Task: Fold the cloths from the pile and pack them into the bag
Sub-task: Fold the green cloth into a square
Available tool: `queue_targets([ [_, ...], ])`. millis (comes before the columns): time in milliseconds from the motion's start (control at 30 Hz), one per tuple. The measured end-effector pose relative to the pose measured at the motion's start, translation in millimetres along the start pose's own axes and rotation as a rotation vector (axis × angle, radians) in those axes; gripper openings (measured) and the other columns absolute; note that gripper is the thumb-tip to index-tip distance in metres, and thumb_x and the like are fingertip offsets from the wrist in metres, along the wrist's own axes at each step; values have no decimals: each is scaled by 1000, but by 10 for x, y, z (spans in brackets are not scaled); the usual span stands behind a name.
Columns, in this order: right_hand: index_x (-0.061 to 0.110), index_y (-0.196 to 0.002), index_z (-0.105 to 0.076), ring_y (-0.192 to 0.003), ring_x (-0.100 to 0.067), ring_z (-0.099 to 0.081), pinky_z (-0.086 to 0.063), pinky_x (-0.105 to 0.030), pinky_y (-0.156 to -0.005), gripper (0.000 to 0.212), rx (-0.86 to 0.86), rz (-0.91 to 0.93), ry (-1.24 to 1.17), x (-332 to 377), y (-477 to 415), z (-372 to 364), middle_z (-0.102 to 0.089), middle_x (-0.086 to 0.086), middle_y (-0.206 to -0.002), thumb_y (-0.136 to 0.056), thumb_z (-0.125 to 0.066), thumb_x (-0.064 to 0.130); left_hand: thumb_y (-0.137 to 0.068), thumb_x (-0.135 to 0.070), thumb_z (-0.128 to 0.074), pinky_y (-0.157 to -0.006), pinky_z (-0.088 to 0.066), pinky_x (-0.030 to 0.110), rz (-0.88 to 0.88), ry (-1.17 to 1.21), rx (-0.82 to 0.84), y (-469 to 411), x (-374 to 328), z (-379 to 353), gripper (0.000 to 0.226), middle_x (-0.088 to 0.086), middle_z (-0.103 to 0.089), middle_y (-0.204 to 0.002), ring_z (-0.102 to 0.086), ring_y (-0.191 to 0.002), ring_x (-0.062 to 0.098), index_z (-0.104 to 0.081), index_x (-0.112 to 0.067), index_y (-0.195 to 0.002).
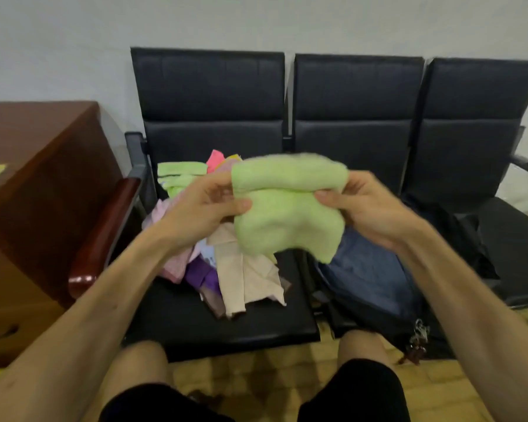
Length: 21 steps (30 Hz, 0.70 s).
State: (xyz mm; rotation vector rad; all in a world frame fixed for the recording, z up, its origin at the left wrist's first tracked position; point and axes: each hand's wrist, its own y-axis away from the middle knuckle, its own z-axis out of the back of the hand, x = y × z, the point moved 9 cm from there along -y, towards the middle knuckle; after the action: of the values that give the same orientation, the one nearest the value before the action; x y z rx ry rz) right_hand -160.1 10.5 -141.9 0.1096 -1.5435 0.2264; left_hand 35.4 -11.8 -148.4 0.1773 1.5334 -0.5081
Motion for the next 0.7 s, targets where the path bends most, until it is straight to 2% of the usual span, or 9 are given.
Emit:
queue_targets([
  [33,21,-90,-81,-89,-20,-70,-56,-37,-83,23,-10,111,12,331,36,46,-77,0,-92,-68,-75,19,-82,-1,-63,-83,-58,28,-123,-7,0,-13,-342,2,38,-2,-77,-104,-72,-101,16,-77,-26,-106],
  [100,15,-86,-81,-81,-22,-70,-57,-35,-74,15,-25,271,140,773,137,77,-76,-6,-88,-74,-73,11,-80,-2,-64,-76,-57,22,-278,-31,-1,-3,-757,15,34,-9,-77,-91,-72,-89,8,-81,-30,-88],
  [200,-6,-95,-75,-70,-28,-70,-55,-39,-64,17,-80,336,394,913,147,102,-71,-30,-93,-89,-60,-12,-87,11,-63,-77,-57,25,-352,-169,-45,-59,-825,49,39,-5,-77,-93,-72,-90,14,-81,-23,-83],
  [233,-2,-93,-76,-73,-33,-70,-54,-41,-63,25,-76,337,408,887,141,107,-72,-27,-91,-90,-56,-16,-89,14,-59,-78,-58,26,-338,-185,-55,-75,-770,64,40,-3,-77,-94,-73,-92,17,-81,-19,-83],
  [300,5,-85,-78,-84,-51,-65,-54,-58,-70,34,-19,358,419,844,164,71,-74,-20,-92,-92,-53,-17,-90,17,-56,-79,-60,32,-314,-184,-66,-76,-668,91,45,1,-77,-93,-73,-93,23,-81,-20,-81],
  [333,6,-85,-78,-88,-53,-63,-51,-65,-72,36,11,352,433,820,180,45,-74,-18,-93,-92,-52,-17,-90,18,-55,-79,-60,35,-309,-186,-64,-63,-643,78,49,3,-76,-92,-72,-93,26,-81,-23,-80],
  [400,5,-86,-78,-92,-47,-65,-49,-68,-74,38,43,321,443,735,181,48,-74,-14,-97,-93,-48,-18,-90,20,-52,-79,-60,38,-299,-188,-68,-43,-600,61,55,7,-75,-91,-71,-94,27,-80,-26,-78],
  [600,7,-84,-78,-94,-34,-72,-58,-50,-78,36,8,226,340,543,220,110,-75,-14,-99,-95,-50,-12,-91,20,-48,-72,-60,31,-241,-102,-66,0,-492,-37,56,1,-74,-84,-71,-82,18,-79,-23,-73],
  [700,10,-85,-79,-91,-27,-73,-57,-30,-70,36,-36,187,192,423,239,173,-76,-11,-96,-95,-50,-9,-93,20,-44,-71,-58,42,-228,-101,-85,12,-436,-73,46,24,-66,-96,-69,-82,24,-74,-11,-79],
])
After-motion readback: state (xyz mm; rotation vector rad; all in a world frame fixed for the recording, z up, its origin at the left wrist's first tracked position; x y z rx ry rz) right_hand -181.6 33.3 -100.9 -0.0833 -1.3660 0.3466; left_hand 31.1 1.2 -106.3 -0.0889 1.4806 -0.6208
